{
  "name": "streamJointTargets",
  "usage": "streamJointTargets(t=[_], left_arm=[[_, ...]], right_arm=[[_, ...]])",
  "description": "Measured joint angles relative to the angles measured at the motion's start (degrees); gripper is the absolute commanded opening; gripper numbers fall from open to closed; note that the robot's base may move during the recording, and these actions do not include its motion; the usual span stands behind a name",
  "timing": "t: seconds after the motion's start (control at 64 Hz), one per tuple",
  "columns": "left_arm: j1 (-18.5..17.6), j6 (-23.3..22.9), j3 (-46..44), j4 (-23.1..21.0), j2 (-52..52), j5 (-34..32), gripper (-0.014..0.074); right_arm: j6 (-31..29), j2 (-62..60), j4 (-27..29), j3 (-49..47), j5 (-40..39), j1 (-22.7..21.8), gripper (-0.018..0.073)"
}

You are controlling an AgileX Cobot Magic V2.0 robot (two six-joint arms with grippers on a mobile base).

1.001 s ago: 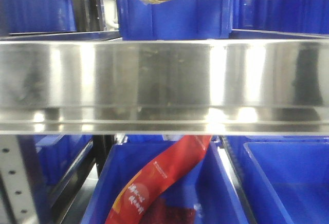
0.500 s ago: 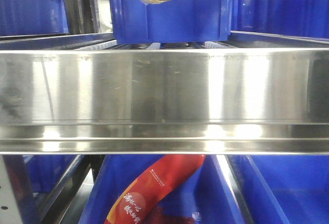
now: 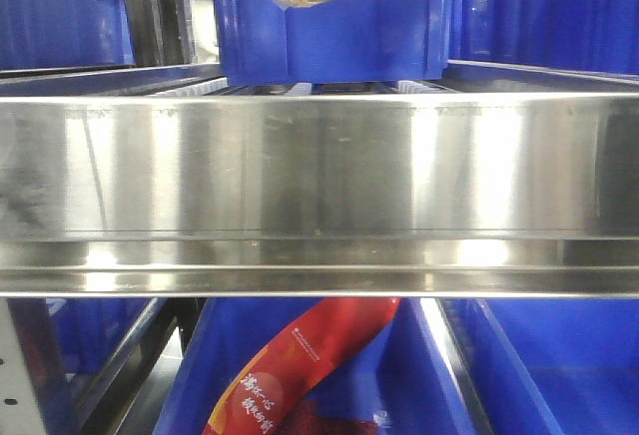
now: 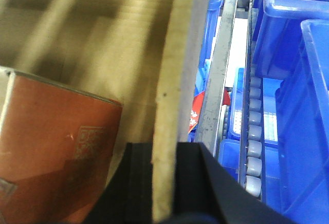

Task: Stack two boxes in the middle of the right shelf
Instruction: 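Raise the boxes above the middle shelf roller track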

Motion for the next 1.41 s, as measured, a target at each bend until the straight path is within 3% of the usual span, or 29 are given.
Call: streamJointTargets(t=[0.641,0.875,1.204,1.298,1.407], left_arm=[[0.00,0.00,0.00,0.00,0.00,-0.25,-0.0111],[0.00,0.00,0.00,4.29,1.83,0.09,-0.0111],[1.03,0.00,0.00,5.35,9.95,0.48,-0.0107],[1.26,0.00,0.00,5.49,11.57,0.48,-0.0029],[1.26,0.00,0.00,5.39,11.98,0.08,0.0238]], right_arm=[[0.00,0.00,0.43,0.00,-0.93,0.00,-0.0155],[0.00,3.38,3.05,-0.10,-1.37,0.00,-0.0155],[0.00,13.50,3.26,-0.10,-1.37,-0.10,-0.0146],[0.00,15.23,3.26,-0.23,-1.86,-0.22,-0.0062],[0.00,16.10,3.28,-0.23,-1.86,-0.22,0.0158]])
